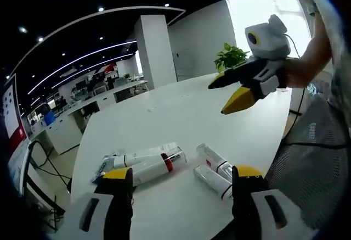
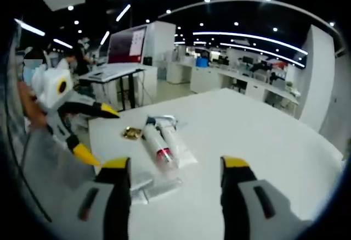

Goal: Arrange the skincare products in the storage area until every visible bottle or jar stands upright without overlapping.

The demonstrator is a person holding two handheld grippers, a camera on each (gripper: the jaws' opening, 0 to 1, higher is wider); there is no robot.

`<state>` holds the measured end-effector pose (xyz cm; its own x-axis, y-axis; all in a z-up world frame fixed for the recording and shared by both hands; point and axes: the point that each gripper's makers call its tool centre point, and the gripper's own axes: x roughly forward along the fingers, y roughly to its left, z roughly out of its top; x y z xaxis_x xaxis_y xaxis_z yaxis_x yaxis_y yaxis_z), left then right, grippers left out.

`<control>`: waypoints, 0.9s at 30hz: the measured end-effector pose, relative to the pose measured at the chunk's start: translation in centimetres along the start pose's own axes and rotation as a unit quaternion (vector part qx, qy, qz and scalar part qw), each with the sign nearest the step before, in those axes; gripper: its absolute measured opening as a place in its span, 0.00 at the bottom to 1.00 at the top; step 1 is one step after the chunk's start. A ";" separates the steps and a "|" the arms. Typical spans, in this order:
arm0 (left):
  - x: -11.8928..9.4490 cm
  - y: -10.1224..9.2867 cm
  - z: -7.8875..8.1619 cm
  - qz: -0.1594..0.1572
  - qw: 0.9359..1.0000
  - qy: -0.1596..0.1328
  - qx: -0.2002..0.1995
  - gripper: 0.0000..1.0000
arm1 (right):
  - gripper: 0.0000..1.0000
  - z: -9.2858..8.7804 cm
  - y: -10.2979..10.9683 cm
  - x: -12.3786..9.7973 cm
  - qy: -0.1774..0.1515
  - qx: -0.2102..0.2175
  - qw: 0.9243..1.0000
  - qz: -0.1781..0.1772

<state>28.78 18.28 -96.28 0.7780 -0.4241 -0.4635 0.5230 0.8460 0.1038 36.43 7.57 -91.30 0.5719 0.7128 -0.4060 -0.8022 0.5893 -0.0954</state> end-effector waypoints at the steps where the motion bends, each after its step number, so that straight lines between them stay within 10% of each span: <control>1: 0.0 0.0 0.0 0.000 1.000 0.001 0.001 0.76 | 0.66 0.3 -0.2 0.7 0.002 -0.005 1.000 0.007; 12: 0.0 0.0 -0.1 -0.001 1.000 0.002 0.001 0.75 | 0.72 4.2 -1.8 6.3 0.012 -0.040 0.998 0.049; 27: 0.1 0.1 -0.4 0.000 1.000 0.007 0.002 0.74 | 0.69 4.4 -2.1 12.0 0.076 -0.052 0.989 0.118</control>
<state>28.77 18.44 -96.61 0.7728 -0.4196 -0.4762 0.5244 0.8448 0.1066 45.76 16.60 -91.95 0.3402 0.7561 -0.5591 -0.9283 0.3651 -0.0711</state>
